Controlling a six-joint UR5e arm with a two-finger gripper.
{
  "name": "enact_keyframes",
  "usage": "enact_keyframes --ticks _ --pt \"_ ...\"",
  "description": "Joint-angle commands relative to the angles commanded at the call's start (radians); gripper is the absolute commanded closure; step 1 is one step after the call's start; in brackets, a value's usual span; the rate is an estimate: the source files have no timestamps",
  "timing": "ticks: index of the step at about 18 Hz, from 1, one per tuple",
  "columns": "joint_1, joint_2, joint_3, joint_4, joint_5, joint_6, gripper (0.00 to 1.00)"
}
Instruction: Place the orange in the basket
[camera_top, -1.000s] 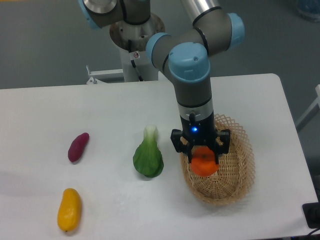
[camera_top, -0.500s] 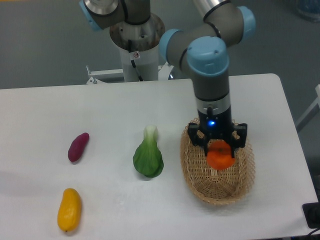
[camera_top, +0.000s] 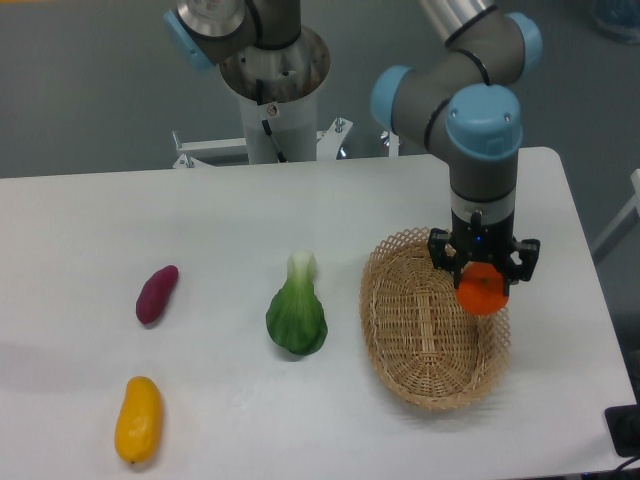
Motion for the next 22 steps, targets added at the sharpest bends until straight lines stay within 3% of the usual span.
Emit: enact_keyframes --ticks 7,12,15,17,18,22 --pt "-0.023 -0.028 -0.071 0.000 0.002 -0.048 0.47" --pt "-0.038 -0.042 -0.080 0.000 0.002 -0.052 0.45" --pt "-0.038 -0.040 -0.077 0.006 0.003 -0.055 0.30" --pt "-0.037 -0.040 -0.072 0.008 0.002 -0.055 0.06" --pt "-0.038 -0.039 -0.068 0.008 0.003 -0.055 0.00" --pt "-0.037 -0.025 -0.048 0.009 0.002 -0.054 0.00"
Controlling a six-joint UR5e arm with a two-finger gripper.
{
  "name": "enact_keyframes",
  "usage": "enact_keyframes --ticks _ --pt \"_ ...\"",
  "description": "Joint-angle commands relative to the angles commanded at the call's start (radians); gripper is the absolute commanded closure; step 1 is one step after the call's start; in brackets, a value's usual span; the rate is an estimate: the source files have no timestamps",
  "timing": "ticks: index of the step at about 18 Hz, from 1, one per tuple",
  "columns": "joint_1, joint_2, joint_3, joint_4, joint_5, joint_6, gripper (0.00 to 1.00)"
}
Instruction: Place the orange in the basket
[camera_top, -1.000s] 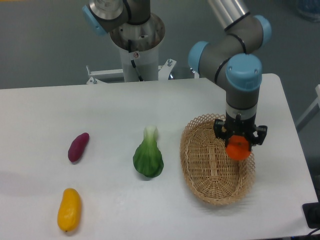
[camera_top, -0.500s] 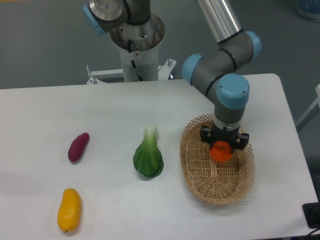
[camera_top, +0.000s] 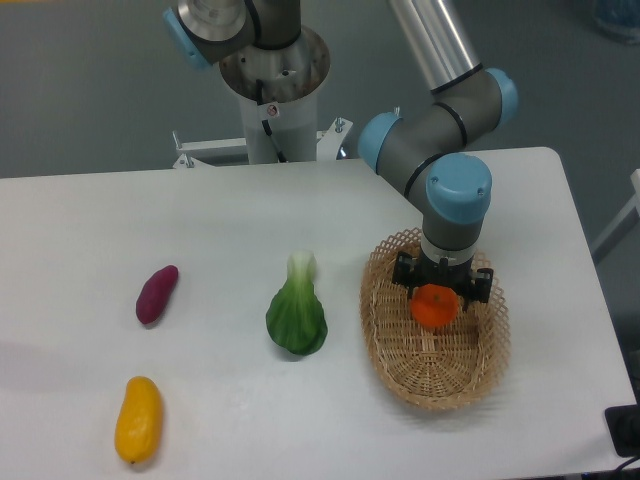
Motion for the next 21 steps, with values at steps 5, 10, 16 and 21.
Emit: enact_keyframes --ticks 5,10,16,21 --pt "0.008 0.017 0.026 0.000 0.000 0.003 0.00" --pt "0.008 0.023 0.075 -0.003 -0.005 0.003 0.00" --pt "0.015 0.046 0.087 -0.008 -0.011 0.005 0.00" --pt "0.029 0.061 0.092 -0.011 -0.041 0.006 0.00"
